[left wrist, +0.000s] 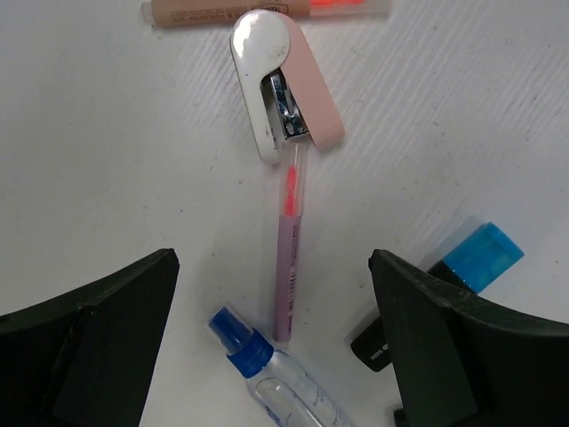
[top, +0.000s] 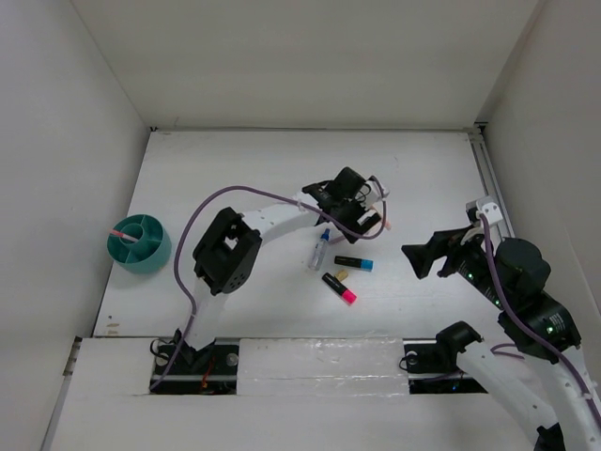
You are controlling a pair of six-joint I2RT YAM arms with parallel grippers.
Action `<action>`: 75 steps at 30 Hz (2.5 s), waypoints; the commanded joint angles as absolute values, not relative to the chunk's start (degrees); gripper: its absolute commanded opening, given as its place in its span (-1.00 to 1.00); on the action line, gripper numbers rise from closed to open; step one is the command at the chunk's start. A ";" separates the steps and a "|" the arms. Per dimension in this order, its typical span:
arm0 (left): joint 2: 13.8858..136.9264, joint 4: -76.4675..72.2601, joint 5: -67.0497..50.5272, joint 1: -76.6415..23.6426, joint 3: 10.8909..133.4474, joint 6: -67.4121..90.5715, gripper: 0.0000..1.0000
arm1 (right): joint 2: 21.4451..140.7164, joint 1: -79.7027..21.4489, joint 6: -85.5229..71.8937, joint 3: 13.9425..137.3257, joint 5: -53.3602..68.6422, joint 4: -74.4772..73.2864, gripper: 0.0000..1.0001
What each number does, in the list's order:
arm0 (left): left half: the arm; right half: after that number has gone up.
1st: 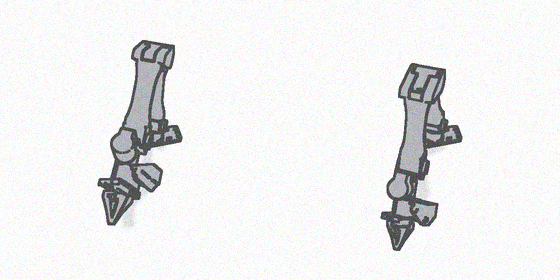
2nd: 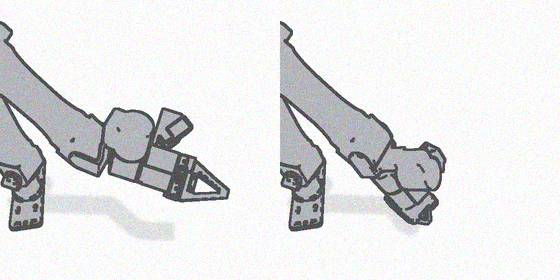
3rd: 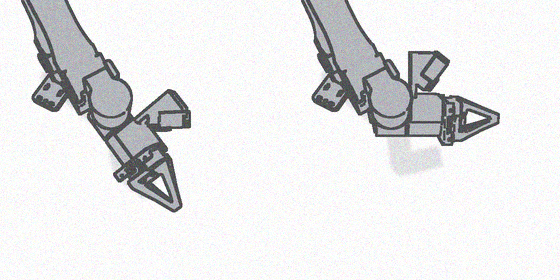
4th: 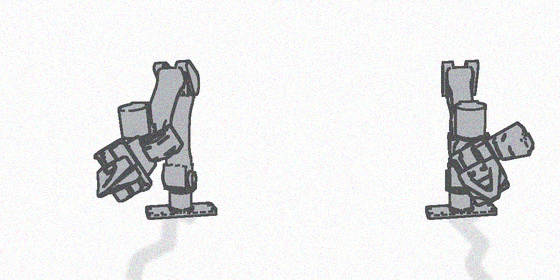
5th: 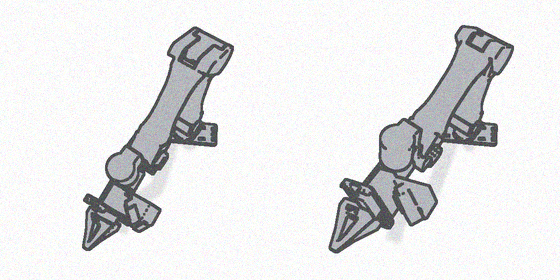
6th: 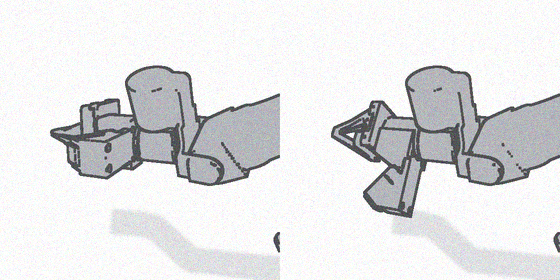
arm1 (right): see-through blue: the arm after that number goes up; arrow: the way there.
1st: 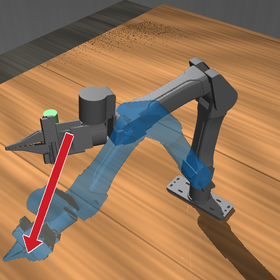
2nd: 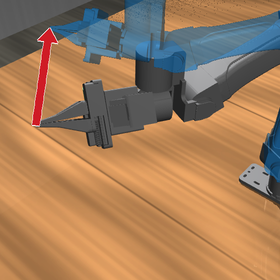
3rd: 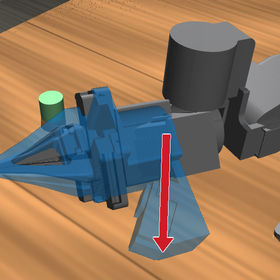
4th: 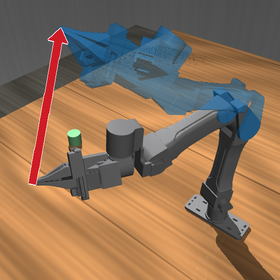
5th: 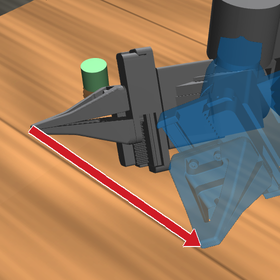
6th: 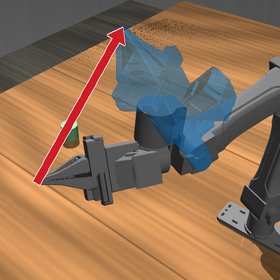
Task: Sort the stationery into containers
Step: Pick up the pen from the center of the board.
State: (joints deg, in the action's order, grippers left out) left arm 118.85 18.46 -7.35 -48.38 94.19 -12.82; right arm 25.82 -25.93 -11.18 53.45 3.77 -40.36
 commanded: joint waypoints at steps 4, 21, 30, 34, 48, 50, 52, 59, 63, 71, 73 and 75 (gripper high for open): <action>121.99 18.19 -7.29 -48.52 95.89 -12.66 0.50 | 25.40 -25.66 -11.16 52.91 4.83 -38.06 0.94; 125.77 20.13 -7.29 -48.52 97.90 -13.18 0.14 | 24.35 -25.66 -11.16 52.91 4.83 -38.58 0.94; 127.35 21.79 -8.35 -48.52 99.05 -13.71 0.04 | 24.35 -25.66 -11.16 52.91 4.83 -38.58 0.94; 127.88 22.59 -8.88 -48.52 100.20 -13.71 -0.06 | 24.35 -25.66 -11.16 52.91 4.83 -38.58 0.94; 128.41 25.66 -9.40 -47.46 100.72 -14.77 -0.41 | 23.82 -25.66 -10.64 52.38 5.36 -38.58 0.94; 128.41 25.66 -9.93 -47.46 100.72 -14.77 -0.51 | 23.82 -25.66 -10.63 52.38 5.36 -38.58 0.94; 128.41 26.28 -10.45 -47.46 100.72 -14.77 -0.62 | 23.82 -25.66 -10.63 52.38 5.36 -38.58 0.94; 130.08 28.12 -10.46 -47.46 101.86 -14.77 -1.00 | 23.82 -25.66 -10.63 52.38 5.36 -38.58 0.94; 128.06 28.12 -10.46 -46.32 102.39 -14.77 -1.00 | 23.82 -25.66 -10.63 52.91 5.36 -38.58 0.94; 124.72 30.32 -11.07 -45.18 105.99 -14.77 -1.00 | 24.34 -25.66 -10.63 52.91 5.36 -38.58 0.94; 124.19 30.32 -11.60 -45.18 106.00 -14.77 -1.00 | 24.35 -25.66 -10.63 52.91 5.88 -38.58 0.94; 123.58 31.11 -11.60 -45.18 106.52 -14.77 -1.00 | 24.35 -25.66 -10.63 53.43 5.89 -38.58 0.94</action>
State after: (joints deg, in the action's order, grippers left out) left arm 128.29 28.62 -10.20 -44.97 103.98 -14.33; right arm 24.60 -25.93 -11.16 52.38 5.02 -40.36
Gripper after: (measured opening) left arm 0.044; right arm 0.970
